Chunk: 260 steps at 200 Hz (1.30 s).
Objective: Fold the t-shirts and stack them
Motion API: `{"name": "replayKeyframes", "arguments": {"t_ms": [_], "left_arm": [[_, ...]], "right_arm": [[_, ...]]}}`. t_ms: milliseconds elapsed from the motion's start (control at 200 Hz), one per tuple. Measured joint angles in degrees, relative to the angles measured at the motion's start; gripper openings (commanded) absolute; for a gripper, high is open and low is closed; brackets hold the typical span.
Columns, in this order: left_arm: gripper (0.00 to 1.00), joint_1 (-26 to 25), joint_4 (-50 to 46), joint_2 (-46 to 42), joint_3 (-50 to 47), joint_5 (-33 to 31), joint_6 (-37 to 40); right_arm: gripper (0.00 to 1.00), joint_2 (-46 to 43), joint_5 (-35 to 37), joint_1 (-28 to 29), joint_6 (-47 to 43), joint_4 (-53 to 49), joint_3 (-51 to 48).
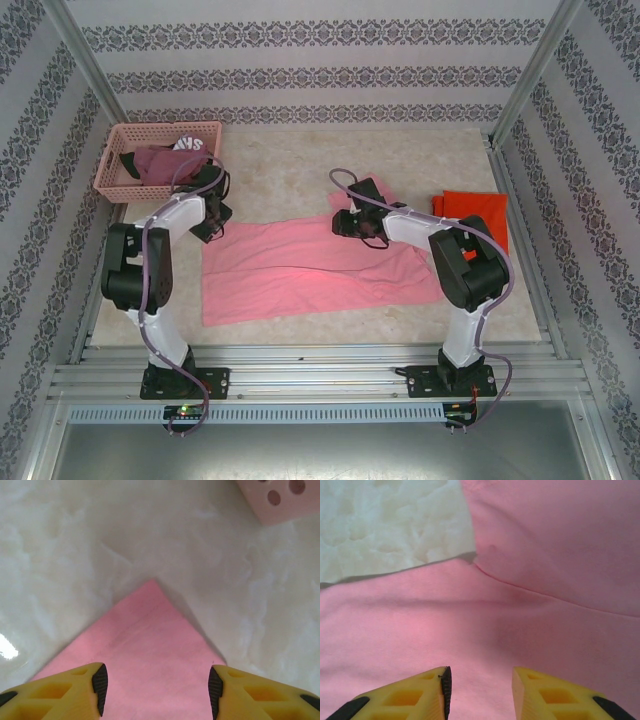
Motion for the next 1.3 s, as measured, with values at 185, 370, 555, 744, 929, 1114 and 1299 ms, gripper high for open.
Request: {"name": "replayKeyframes", "arguments": {"t_ms": [185,370,555,744,929,1114,1299], "left_arm": [[0.55,0.42,-0.07,3.89,3.15,-0.74,0.57],[0.53,1.07,-0.09,7.13,3.26,-0.85,0.55],[0.38,1.11,0.35,8.26,3.98,-1.77,1.07],[0.10,1.86,0.90,8.48,4.00,-1.51,1.33],[0.00,1.86,1.66,8.33,3.91,-0.98,1.62],[0.08,1.86,4.09,6.23,0.70,0.11,1.60],[0.35,1.86,3.78,3.43,-2.03,1.62,2.45]], "right_arm": [[0.37,-0.07,-0.02,-0.50,0.00,0.50,0.00],[0.37,-0.07,-0.07,-0.50,0.00,0.52,0.00],[0.37,-0.09,-0.07,-0.50,0.00,0.52,0.00],[0.37,-0.90,0.00,-0.55,-0.22,0.46,0.00],[0.37,-2.43,1.95,-1.18,-1.95,0.17,0.90],[0.37,-2.29,7.43,-2.64,-4.79,-1.64,5.70],[0.37,-1.42,9.66,-5.05,-6.08,-1.88,10.71]]}}
